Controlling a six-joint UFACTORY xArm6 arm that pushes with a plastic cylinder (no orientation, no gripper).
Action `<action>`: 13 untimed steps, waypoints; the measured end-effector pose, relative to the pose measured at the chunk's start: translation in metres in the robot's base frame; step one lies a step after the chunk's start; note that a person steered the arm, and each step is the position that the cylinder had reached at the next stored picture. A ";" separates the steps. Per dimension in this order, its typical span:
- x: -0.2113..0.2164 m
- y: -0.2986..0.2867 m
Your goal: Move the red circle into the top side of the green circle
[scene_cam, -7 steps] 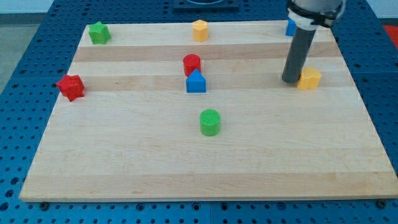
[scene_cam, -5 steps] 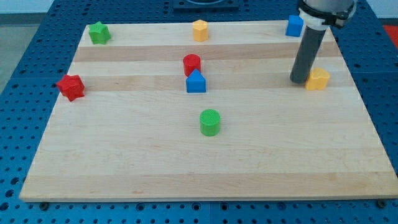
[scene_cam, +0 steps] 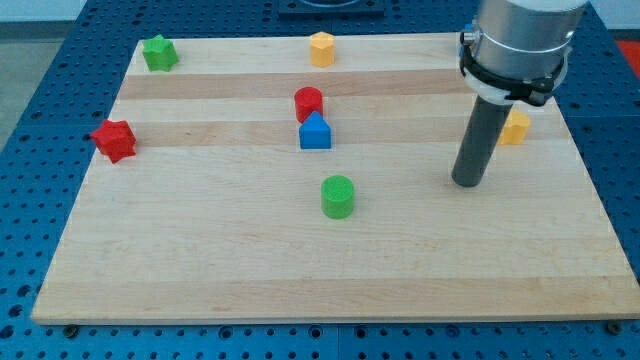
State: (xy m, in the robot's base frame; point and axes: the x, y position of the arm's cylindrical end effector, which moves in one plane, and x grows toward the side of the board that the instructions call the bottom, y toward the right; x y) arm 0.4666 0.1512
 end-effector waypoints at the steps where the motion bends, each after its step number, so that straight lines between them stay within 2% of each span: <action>1: 0.000 -0.007; 3: -0.037 -0.044; 5: -0.093 -0.049; 7: -0.154 -0.122; 8: -0.146 -0.182; 10: -0.053 -0.272; 11: -0.014 -0.299; 13: -0.056 -0.299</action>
State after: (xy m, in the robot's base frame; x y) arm 0.4106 -0.1480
